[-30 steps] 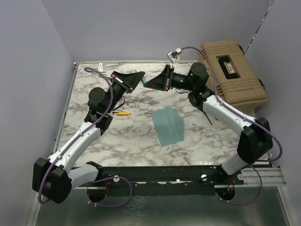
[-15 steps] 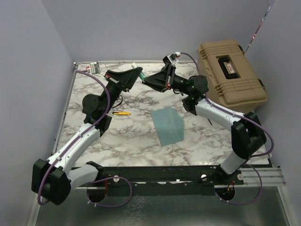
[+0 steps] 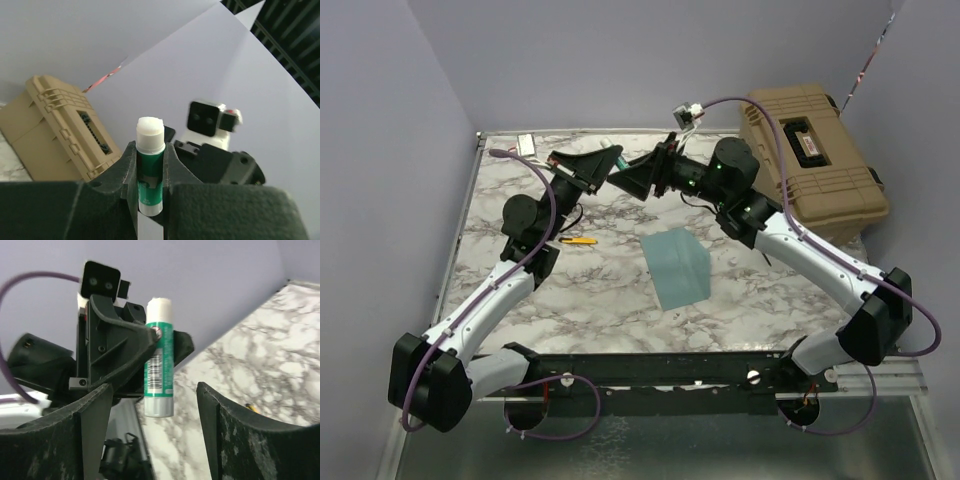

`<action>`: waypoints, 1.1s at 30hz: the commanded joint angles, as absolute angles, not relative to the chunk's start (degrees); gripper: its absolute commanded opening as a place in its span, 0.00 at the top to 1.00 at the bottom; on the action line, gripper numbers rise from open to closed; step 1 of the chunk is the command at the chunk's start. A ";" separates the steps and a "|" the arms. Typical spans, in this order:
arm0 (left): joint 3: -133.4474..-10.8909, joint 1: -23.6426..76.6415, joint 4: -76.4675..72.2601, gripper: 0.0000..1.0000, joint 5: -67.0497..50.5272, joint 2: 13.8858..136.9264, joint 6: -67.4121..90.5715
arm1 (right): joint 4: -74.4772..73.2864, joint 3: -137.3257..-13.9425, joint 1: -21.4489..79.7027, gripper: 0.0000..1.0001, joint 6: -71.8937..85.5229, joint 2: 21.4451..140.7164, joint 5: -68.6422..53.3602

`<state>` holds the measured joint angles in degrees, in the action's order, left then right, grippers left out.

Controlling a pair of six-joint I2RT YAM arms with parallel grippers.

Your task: Place the letter into the envelope and seal it

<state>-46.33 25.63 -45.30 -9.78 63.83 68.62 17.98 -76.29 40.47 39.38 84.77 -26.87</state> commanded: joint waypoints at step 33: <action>-54.18 25.76 -44.55 1.00 -26.18 62.53 51.34 | 84.73 -64.90 30.69 0.99 113.87 94.46 -39.35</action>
